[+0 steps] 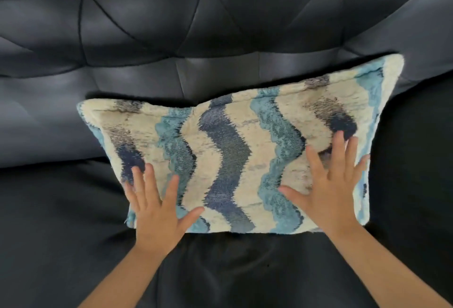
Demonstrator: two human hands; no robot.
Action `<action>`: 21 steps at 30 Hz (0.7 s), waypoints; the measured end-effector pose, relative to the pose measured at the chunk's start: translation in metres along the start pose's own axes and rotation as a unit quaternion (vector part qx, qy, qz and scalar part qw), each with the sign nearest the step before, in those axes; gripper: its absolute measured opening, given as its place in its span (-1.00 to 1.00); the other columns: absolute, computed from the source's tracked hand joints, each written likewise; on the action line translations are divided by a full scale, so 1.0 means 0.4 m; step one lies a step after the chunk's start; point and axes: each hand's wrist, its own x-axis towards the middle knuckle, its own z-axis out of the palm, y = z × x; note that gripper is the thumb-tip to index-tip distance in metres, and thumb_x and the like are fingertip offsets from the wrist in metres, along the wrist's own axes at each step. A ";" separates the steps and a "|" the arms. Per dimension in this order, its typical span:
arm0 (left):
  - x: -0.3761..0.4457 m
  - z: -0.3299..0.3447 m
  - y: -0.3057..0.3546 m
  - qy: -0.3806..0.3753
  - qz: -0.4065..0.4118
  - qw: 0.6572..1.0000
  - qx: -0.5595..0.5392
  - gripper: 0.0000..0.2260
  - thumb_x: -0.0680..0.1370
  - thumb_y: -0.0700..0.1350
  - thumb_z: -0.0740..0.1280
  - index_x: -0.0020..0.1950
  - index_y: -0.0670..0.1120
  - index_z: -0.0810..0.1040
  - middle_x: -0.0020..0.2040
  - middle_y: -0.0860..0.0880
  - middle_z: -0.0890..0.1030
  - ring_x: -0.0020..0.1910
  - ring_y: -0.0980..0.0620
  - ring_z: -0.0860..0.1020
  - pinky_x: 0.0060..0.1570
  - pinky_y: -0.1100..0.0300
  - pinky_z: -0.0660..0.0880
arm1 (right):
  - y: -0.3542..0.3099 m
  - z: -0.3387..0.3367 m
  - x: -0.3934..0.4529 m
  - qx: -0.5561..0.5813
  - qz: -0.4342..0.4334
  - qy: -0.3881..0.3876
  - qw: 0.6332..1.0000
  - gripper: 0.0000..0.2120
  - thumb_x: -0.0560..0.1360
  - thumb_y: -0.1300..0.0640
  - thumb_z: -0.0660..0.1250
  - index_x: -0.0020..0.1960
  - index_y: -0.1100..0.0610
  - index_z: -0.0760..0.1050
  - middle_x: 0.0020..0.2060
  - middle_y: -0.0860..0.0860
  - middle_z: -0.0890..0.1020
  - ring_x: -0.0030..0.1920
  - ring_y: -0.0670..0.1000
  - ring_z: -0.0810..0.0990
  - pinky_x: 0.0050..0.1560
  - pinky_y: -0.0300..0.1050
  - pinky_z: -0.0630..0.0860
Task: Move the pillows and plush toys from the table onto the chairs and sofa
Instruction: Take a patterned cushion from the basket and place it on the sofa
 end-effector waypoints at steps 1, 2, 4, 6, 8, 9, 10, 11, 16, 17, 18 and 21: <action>-0.005 0.021 0.000 -0.056 -0.023 0.998 0.026 -0.30 0.47 0.40 -0.12 0.47 0.01 0.05 0.50 -0.24 -0.12 0.47 -0.27 -0.08 0.39 -0.27 -0.05 | -0.005 0.027 -0.014 -0.023 0.019 -0.030 0.999 -0.28 0.37 -0.45 -0.13 0.43 -0.13 -0.07 0.48 -0.01 -0.19 0.46 0.13 -0.20 0.34 0.35 -0.22; 0.004 0.043 0.001 -0.128 -0.063 0.988 0.052 -0.27 0.44 0.42 -0.18 0.43 -0.02 0.16 0.46 -0.32 0.01 0.42 -0.33 0.03 0.31 -0.37 0.08 | -0.007 0.053 -0.012 -0.057 0.043 -0.092 0.993 -0.28 0.38 -0.44 -0.18 0.42 -0.08 0.02 0.47 0.06 -0.09 0.45 0.18 -0.12 0.29 0.48 -0.13; 0.037 0.077 0.012 -0.239 -0.132 0.956 0.110 -0.14 0.35 0.47 -0.34 0.45 -0.03 0.13 0.46 -0.31 0.08 0.40 -0.36 0.08 0.18 -0.48 0.19 | 0.003 0.098 0.025 -0.106 0.090 -0.238 0.961 -0.26 0.39 -0.41 -0.20 0.44 -0.01 -0.02 0.48 0.12 -0.06 0.44 0.21 -0.14 0.23 0.58 -0.02; 0.076 0.105 0.011 -0.303 -0.181 0.923 0.155 -0.11 0.30 0.48 -0.30 0.48 -0.03 -0.18 0.50 -0.26 -0.17 0.46 -0.33 -0.13 0.30 -0.43 0.04 | 0.024 0.132 0.055 -0.144 0.104 -0.294 0.939 -0.25 0.39 -0.40 -0.16 0.44 -0.05 -0.26 0.47 0.08 -0.24 0.43 0.19 -0.31 0.28 0.50 -0.13; 0.077 0.112 0.005 -0.276 -0.169 0.939 0.120 -0.15 0.35 0.46 -0.18 0.48 -0.02 -0.22 0.49 -0.26 -0.23 0.46 -0.30 -0.21 0.34 -0.39 -0.02 | 0.026 0.121 0.045 -0.131 0.066 -0.279 0.949 -0.23 0.36 -0.43 -0.21 0.39 -0.07 -0.40 0.44 0.03 -0.32 0.43 0.16 -0.31 0.29 0.48 -0.15; 0.058 0.104 -0.001 -0.235 -0.144 0.957 0.094 -0.17 0.37 0.45 -0.18 0.49 -0.02 -0.09 0.49 -0.29 -0.11 0.46 -0.29 -0.12 0.31 -0.41 0.04 | 0.030 0.111 0.025 -0.112 0.043 -0.242 0.963 -0.24 0.35 -0.43 -0.24 0.40 -0.07 -0.35 0.45 0.03 -0.27 0.44 0.16 -0.22 0.27 0.50 -0.09; 0.029 0.100 -0.017 -0.180 -0.128 0.973 0.066 -0.20 0.39 0.44 -0.17 0.45 -0.06 0.09 0.46 -0.35 0.09 0.42 -0.28 0.01 0.24 -0.43 0.13 | 0.037 0.104 -0.003 -0.091 0.026 -0.199 0.975 -0.26 0.38 -0.41 -0.25 0.43 -0.05 -0.19 0.47 0.06 -0.15 0.42 0.15 -0.11 0.23 0.52 0.00; -0.004 0.093 -0.040 -0.143 -0.127 0.981 0.027 -0.23 0.43 0.42 -0.14 0.38 -0.13 0.21 0.37 -0.41 0.25 0.36 -0.28 0.12 0.16 -0.44 0.24 | 0.047 0.097 -0.034 -0.066 0.016 -0.158 0.985 -0.29 0.42 -0.38 -0.24 0.43 0.00 0.00 0.46 0.09 -0.02 0.40 0.17 -0.02 0.20 0.53 0.08; -0.109 0.098 -0.085 -0.113 -0.209 0.968 -0.079 -0.12 0.40 0.46 -0.07 0.31 -0.31 0.22 0.27 -0.61 0.21 0.30 -0.41 0.09 0.09 -0.48 0.26 | 0.080 0.070 -0.136 -0.014 0.139 -0.079 0.987 -0.28 0.40 -0.41 -0.20 0.31 0.06 0.20 0.37 0.35 0.15 0.36 0.26 -0.02 0.16 0.55 -0.01; -0.113 0.116 -0.081 -0.138 -0.226 0.960 -0.094 -0.02 0.34 0.51 -0.10 0.36 -0.32 0.19 0.32 -0.59 0.14 0.35 -0.45 0.06 0.15 -0.46 0.22 | 0.086 0.082 -0.137 -0.014 0.155 -0.090 0.984 -0.23 0.37 -0.44 -0.23 0.34 0.04 0.18 0.40 0.33 0.11 0.37 0.26 -0.05 0.17 0.57 -0.02; -0.112 0.139 -0.076 -0.147 -0.237 0.954 -0.108 0.09 0.27 0.56 -0.15 0.42 -0.32 0.13 0.38 -0.54 0.05 0.39 -0.45 0.01 0.25 -0.42 0.16 | 0.095 0.099 -0.131 -0.012 0.169 -0.111 0.979 -0.17 0.32 -0.48 -0.28 0.39 -0.01 0.13 0.43 0.27 0.03 0.40 0.25 -0.09 0.22 0.56 -0.04; -0.067 0.189 -0.066 -0.232 -0.283 0.926 -0.092 0.09 0.24 0.56 -0.17 0.48 -0.23 -0.14 0.48 -0.34 -0.21 0.47 -0.31 -0.19 0.44 -0.19 -0.06 | 0.115 0.150 -0.095 -0.023 0.199 -0.207 0.958 -0.11 0.19 -0.50 -0.32 0.42 -0.09 -0.15 0.47 0.12 -0.21 0.44 0.18 -0.28 0.32 0.42 -0.18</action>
